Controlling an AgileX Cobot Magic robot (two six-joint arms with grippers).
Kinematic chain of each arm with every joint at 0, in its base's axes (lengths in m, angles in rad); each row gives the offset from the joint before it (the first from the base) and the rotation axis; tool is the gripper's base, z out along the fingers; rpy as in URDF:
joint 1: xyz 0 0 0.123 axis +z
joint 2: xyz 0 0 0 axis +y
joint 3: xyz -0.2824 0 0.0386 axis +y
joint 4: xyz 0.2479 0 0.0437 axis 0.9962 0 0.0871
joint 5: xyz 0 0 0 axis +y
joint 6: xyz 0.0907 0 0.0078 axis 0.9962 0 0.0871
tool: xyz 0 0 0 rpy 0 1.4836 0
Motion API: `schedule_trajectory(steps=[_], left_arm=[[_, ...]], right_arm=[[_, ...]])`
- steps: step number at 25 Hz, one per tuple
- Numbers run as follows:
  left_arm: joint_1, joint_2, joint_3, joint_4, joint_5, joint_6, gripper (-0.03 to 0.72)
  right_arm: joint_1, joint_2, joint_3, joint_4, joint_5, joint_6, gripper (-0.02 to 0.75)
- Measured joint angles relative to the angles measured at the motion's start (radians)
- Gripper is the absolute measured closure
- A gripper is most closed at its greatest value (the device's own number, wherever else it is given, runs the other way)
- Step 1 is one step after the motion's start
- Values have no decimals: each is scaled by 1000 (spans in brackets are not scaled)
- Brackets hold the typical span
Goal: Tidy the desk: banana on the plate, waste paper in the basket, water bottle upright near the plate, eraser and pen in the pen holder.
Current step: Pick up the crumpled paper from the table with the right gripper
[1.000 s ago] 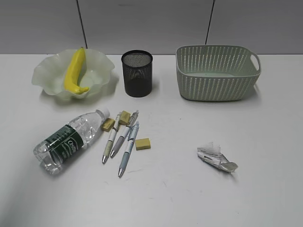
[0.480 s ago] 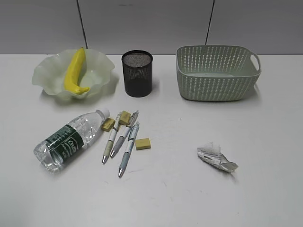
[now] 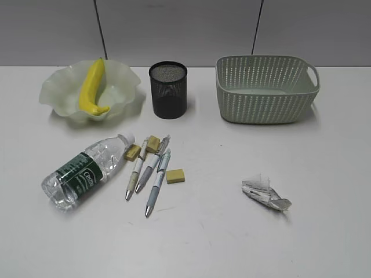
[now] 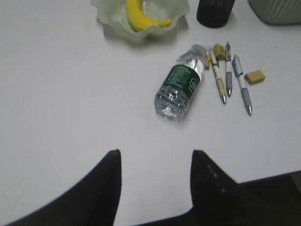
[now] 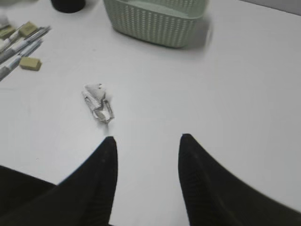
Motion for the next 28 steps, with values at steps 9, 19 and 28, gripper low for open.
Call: schedule_trajectory(steps=[9,19,28], left_arm=[[0,-96,0,0,-3,0,341],[0,-96,18,1,-34,0,354],[0,-96,33,2,-65,0,365]], right_arm=[[251,486,-203,-2,-9,-105,308],[512,1086,-418,-183,2,-18,161],[526,1476,-507,-213,-94,103,146]])
